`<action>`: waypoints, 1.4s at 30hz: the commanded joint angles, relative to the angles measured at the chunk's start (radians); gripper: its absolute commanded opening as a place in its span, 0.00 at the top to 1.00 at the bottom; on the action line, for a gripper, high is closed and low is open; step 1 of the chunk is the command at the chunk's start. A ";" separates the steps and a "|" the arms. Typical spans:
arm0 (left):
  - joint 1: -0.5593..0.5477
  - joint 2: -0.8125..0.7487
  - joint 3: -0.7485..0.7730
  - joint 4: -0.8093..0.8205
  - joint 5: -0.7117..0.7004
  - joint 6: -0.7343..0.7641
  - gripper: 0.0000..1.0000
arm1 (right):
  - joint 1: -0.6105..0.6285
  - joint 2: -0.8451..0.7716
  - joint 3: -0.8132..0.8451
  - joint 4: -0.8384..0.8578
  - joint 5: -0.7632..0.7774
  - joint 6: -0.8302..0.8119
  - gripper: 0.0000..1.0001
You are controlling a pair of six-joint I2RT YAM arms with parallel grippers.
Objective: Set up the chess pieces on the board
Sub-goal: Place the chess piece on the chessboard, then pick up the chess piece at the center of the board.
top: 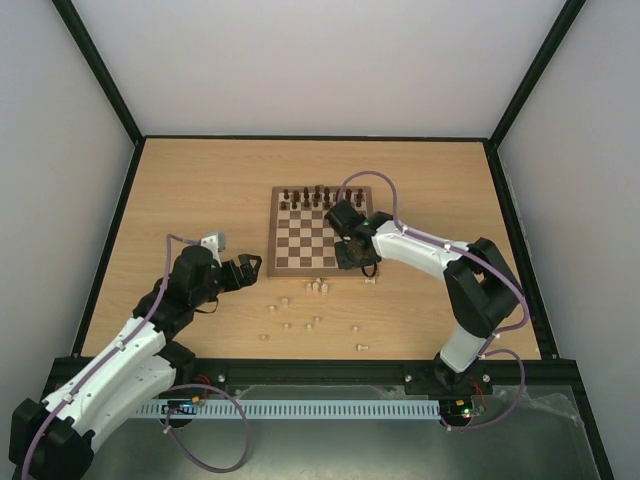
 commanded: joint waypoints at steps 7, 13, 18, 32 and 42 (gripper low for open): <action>-0.003 0.003 0.007 0.012 -0.005 0.008 0.01 | 0.004 -0.175 0.042 -0.127 -0.008 0.002 0.71; -0.003 0.005 0.010 0.010 -0.003 0.005 0.01 | 0.070 -0.346 -0.071 -0.195 -0.022 0.081 0.67; -0.004 0.004 0.011 0.009 0.002 0.005 0.01 | 0.167 -0.465 -0.264 -0.159 -0.089 0.199 0.67; -0.004 -0.037 0.010 -0.009 0.023 0.002 0.01 | 0.433 -0.383 -0.365 -0.116 -0.087 0.367 0.65; -0.004 -0.061 0.004 -0.020 0.022 -0.004 0.01 | 0.434 -0.343 -0.387 -0.078 -0.094 0.367 0.69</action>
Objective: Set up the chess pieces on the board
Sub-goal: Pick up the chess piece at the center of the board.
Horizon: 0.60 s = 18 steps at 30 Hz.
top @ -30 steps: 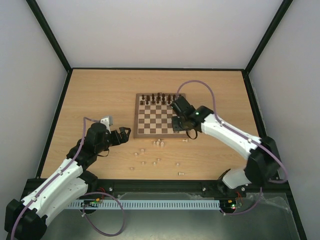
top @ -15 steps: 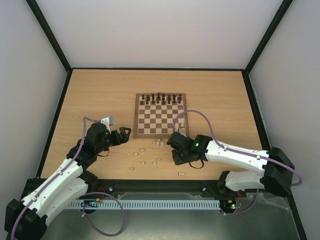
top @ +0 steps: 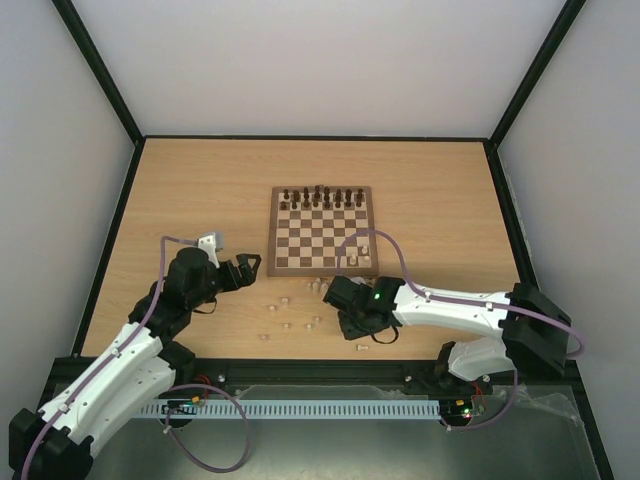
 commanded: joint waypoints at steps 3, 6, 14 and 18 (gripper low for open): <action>-0.004 -0.008 0.004 -0.018 0.011 0.000 0.01 | 0.008 0.034 -0.028 0.010 -0.007 0.017 0.69; -0.004 -0.006 0.003 -0.018 0.010 -0.001 0.01 | 0.007 0.049 -0.034 0.017 -0.006 0.017 0.71; -0.004 -0.012 0.000 -0.016 0.009 -0.002 0.01 | 0.007 0.074 -0.030 0.034 0.002 0.016 0.80; -0.004 -0.011 0.001 -0.019 0.009 -0.002 0.01 | 0.007 0.097 -0.022 0.031 0.015 0.013 0.88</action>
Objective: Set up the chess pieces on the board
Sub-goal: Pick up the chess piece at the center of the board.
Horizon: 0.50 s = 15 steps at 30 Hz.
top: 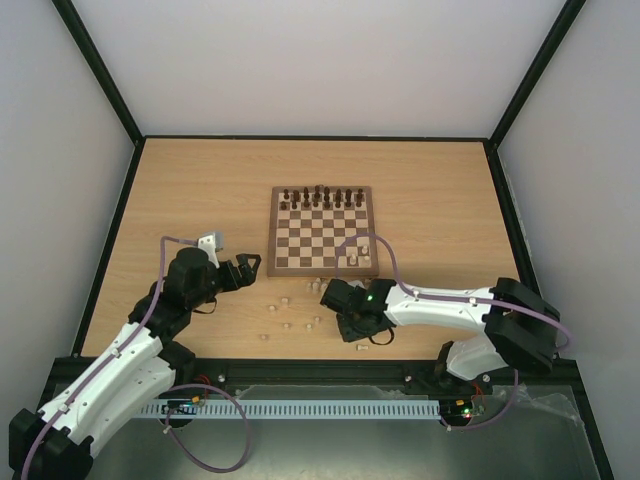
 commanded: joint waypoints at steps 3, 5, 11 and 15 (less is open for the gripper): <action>-0.004 -0.010 0.001 -0.017 0.009 -0.002 0.01 | 0.006 0.038 0.008 -0.030 0.032 0.010 0.95; -0.004 -0.009 0.001 -0.016 0.009 -0.002 0.01 | 0.004 0.033 0.023 -0.044 0.054 0.009 0.96; -0.004 -0.005 0.005 -0.014 0.009 0.000 0.01 | -0.089 -0.014 0.165 -0.137 0.116 -0.078 0.96; -0.004 -0.001 0.007 -0.014 0.010 0.002 0.01 | -0.203 -0.016 0.317 -0.200 0.155 -0.180 0.95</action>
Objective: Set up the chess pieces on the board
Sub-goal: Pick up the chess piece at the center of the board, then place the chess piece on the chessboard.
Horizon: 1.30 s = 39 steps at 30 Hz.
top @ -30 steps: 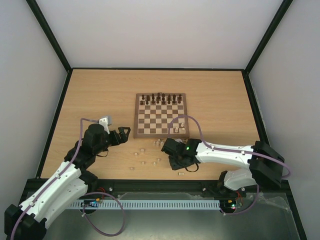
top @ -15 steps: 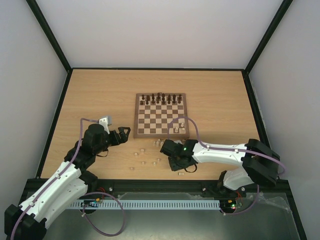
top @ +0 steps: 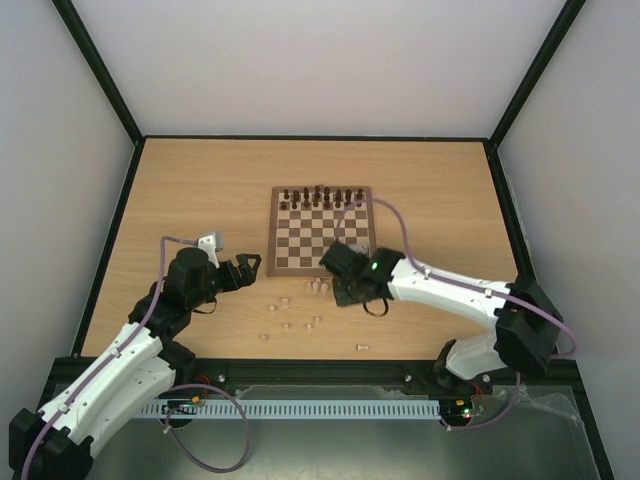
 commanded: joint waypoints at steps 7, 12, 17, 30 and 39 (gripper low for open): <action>-0.005 0.007 0.013 -0.012 0.008 0.004 0.01 | -0.273 0.102 0.301 -0.103 0.028 -0.268 0.95; -0.004 0.073 0.041 0.012 0.030 0.020 0.01 | -0.339 0.195 0.344 -0.062 -0.022 -0.313 0.95; -0.022 0.195 0.089 0.036 0.047 0.061 0.01 | -0.359 0.295 0.402 -0.050 -0.044 -0.337 0.94; -0.145 0.436 0.188 0.050 -0.060 0.103 0.01 | -0.394 0.436 0.479 -0.054 -0.048 -0.368 0.93; -0.176 0.478 0.227 0.062 -0.078 0.103 0.01 | -0.403 0.458 0.460 -0.052 -0.051 -0.380 0.91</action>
